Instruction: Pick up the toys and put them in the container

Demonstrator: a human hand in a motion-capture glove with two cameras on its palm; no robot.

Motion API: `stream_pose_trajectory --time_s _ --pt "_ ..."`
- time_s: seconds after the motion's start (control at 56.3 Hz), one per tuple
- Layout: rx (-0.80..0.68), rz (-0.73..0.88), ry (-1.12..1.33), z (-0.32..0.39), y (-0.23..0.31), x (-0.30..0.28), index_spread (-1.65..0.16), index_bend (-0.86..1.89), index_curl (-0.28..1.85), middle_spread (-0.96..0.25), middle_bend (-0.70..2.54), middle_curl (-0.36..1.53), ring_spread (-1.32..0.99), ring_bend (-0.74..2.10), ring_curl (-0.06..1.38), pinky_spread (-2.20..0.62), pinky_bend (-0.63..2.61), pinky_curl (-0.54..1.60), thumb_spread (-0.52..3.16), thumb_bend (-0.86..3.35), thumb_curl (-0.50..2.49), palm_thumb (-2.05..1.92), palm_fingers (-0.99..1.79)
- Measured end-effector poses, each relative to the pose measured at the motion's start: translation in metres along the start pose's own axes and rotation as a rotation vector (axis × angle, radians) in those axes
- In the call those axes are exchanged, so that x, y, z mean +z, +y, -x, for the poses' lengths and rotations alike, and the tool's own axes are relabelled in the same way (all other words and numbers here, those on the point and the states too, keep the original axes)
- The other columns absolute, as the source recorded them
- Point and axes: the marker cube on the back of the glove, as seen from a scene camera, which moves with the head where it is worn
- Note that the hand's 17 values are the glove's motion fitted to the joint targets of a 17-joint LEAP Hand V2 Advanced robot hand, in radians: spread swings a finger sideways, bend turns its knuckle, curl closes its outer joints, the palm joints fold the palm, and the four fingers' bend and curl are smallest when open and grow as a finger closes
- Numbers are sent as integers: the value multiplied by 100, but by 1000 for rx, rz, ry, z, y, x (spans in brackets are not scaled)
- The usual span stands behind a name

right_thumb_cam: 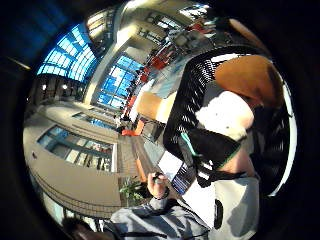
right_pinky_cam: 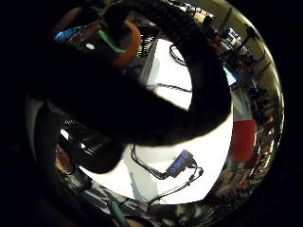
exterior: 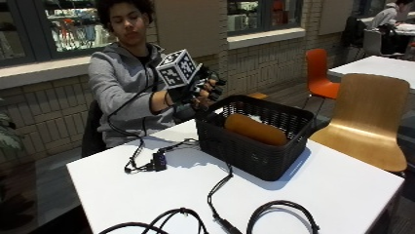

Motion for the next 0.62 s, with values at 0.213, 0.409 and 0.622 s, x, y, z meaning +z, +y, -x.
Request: stream_pose_trajectory --time_s 0.213,0.409,0.622 --pt "-94 -47 354 -38 70 -30 -30 20 29 5 18 51 -7 50 29 2 108 31 138 1 45 19 -6" --pt "-82 -28 307 -77 147 -54 -30 19 31 5 21 50 -8 48 29 3 101 29 145 2 41 24 1" --pt "48 -81 314 -126 218 -64 -31 18 33 3 30 51 -12 54 29 3 90 27 154 5 39 29 14"
